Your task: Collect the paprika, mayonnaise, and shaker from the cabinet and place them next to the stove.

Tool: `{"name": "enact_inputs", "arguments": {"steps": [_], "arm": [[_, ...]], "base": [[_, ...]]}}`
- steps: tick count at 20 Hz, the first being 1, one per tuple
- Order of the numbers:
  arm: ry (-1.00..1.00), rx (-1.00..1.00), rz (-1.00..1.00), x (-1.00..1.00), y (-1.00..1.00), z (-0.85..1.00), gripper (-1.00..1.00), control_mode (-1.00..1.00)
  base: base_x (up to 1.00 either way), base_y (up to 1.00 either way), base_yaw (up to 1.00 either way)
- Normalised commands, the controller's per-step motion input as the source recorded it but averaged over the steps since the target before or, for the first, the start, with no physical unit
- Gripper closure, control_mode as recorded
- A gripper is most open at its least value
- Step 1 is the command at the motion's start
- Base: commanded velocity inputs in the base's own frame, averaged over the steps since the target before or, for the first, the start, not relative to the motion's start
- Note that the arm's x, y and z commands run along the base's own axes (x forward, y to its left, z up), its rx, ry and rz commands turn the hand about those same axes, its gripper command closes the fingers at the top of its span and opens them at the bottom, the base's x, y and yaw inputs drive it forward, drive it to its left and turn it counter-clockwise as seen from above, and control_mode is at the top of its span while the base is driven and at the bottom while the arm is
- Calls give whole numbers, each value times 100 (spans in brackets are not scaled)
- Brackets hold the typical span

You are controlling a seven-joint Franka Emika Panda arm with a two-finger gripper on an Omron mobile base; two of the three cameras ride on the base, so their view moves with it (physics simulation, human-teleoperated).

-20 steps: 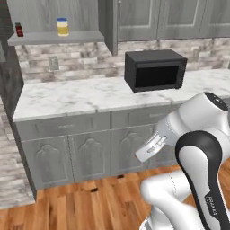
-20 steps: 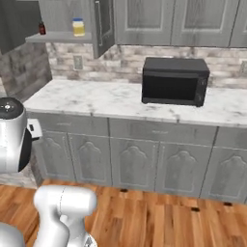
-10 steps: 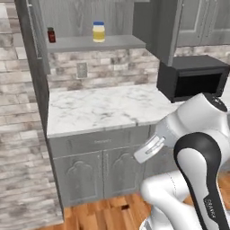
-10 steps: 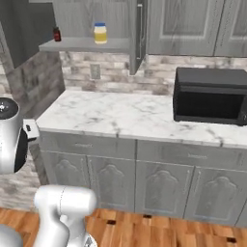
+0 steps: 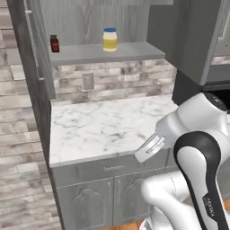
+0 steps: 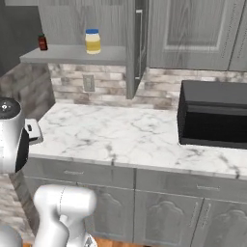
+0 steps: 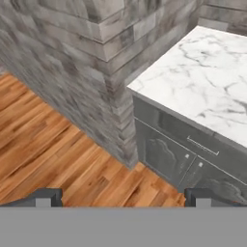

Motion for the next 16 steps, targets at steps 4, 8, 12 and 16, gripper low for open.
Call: {"name": "enact_inputs", "arguments": {"steps": [4,8,12,16], "arm": [[0,0,0,0,0,0,-100,100],[0,0,0,0,0,0,-100,100],[0,0,0,0,0,0,-100,100],[0,0,0,0,0,0,-100,100]], "base": [[73,4,-9],[76,28,-8],[76,42,-1],[79,54,0]]}}
